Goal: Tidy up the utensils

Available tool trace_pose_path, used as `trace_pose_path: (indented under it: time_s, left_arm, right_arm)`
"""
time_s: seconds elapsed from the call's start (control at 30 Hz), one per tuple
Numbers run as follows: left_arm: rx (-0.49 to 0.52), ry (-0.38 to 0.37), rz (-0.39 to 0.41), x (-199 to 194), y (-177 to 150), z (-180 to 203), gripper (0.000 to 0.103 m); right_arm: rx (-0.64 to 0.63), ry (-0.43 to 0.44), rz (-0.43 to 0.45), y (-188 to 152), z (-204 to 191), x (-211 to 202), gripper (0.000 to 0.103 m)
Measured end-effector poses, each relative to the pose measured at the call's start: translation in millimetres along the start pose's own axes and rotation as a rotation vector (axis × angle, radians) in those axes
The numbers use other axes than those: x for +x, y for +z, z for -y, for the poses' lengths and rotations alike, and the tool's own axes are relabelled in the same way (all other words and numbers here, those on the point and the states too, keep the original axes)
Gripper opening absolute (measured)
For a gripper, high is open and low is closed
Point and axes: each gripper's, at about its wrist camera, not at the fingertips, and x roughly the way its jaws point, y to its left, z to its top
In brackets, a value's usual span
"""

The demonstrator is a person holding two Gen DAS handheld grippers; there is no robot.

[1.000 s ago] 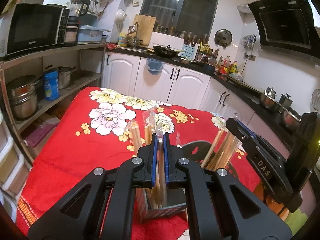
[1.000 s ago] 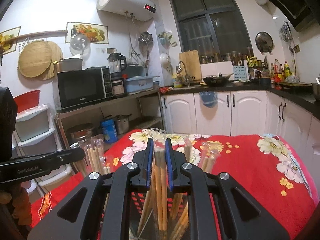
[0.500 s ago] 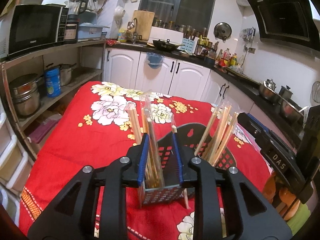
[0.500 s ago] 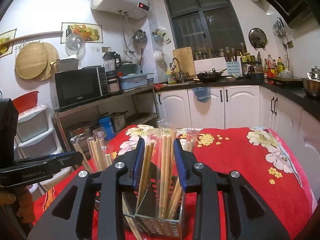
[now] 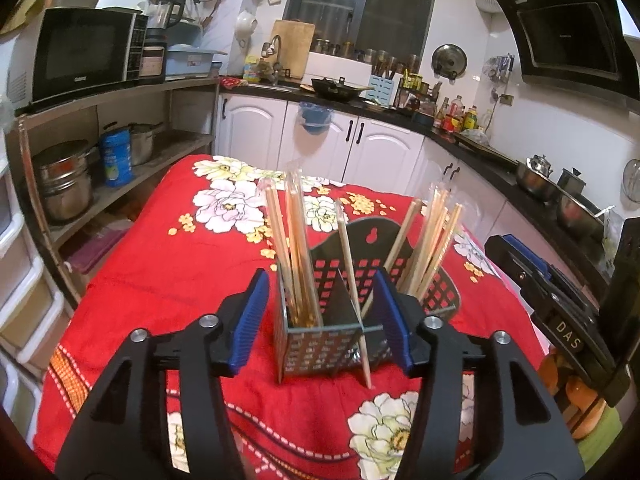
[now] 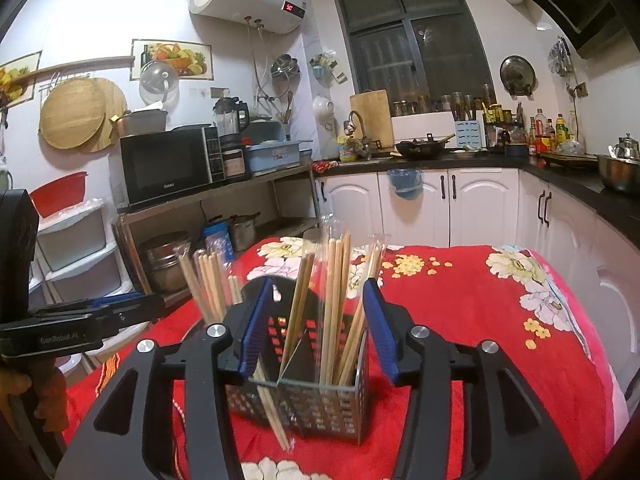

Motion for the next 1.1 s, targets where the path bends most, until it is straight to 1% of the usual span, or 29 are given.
trace_pose_path:
  time_s: [0.07, 0.17, 0.3, 0.37, 0.43, 0.5, 0.6, 0.67, 0.77, 0.8, 0.93, 0.97, 1.1]
  left_arm:
    - [-0.001, 0.002, -0.001, -3.1, -4.6, 0.2, 0.05]
    - [-0.005, 0.002, -0.006, -7.8, -13.5, 0.8, 0.056]
    - [-0.01, 0.004, -0.012, -13.3, -26.2, 0.2, 0.062]
    - [-0.015, 0.004, -0.017, -15.6, -33.4, -1.0, 0.064]
    - [-0.02, 0.007, -0.024, -17.1, -40.5, -2.9, 0.066]
    - [-0.028, 0.005, -0.029, -18.2, -46.2, -4.2, 0.073]
    - [-0.029, 0.009, -0.029, -21.2, -53.7, -6.3, 0.079]
    - [-0.036, 0.004, -0.011, -24.8, -57.1, -7.3, 0.084]
    - [-0.037, -0.005, 0.023, -31.0, -63.1, -6.8, 0.085]
    - [-0.032, -0.003, 0.031, -32.0, -65.3, -6.2, 0.088]
    - [-0.014, -0.004, 0.08, -39.0, -72.1, -2.8, 0.09]
    - [-0.009, -0.004, 0.096, -41.1, -74.1, -1.6, 0.091]
    - [0.01, -0.003, 0.137, -46.1, -78.0, 5.5, 0.091]
  right_arm:
    - [-0.004, 0.003, -0.01, -4.3, -1.2, -6.0, 0.053]
    - [-0.01, 0.006, -0.03, -11.5, -3.2, -14.2, 0.056]
    - [-0.009, 0.008, -0.049, -22.4, -4.3, -24.6, 0.064]
    - [-0.007, 0.01, -0.059, -27.8, -5.0, -29.7, 0.071]
    - [-0.007, 0.006, -0.067, -33.9, -6.4, -35.2, 0.075]
    - [-0.017, 0.008, -0.081, -40.2, -9.1, -39.6, 0.078]
    - [-0.033, -0.001, -0.098, -49.3, -12.2, -44.3, 0.081]
    - [-0.039, -0.002, -0.106, -55.2, -14.8, -48.1, 0.084]
    - [-0.047, -0.014, -0.102, -63.4, -16.8, -54.8, 0.087]
    - [-0.05, -0.015, -0.098, -65.6, -17.5, -57.3, 0.088]
    - [-0.06, -0.027, -0.074, -74.1, -20.1, -66.4, 0.094]
    - [-0.06, -0.027, -0.073, -75.6, -20.1, -67.6, 0.095]
    - [-0.066, -0.037, -0.069, -81.8, -21.6, -72.2, 0.096]
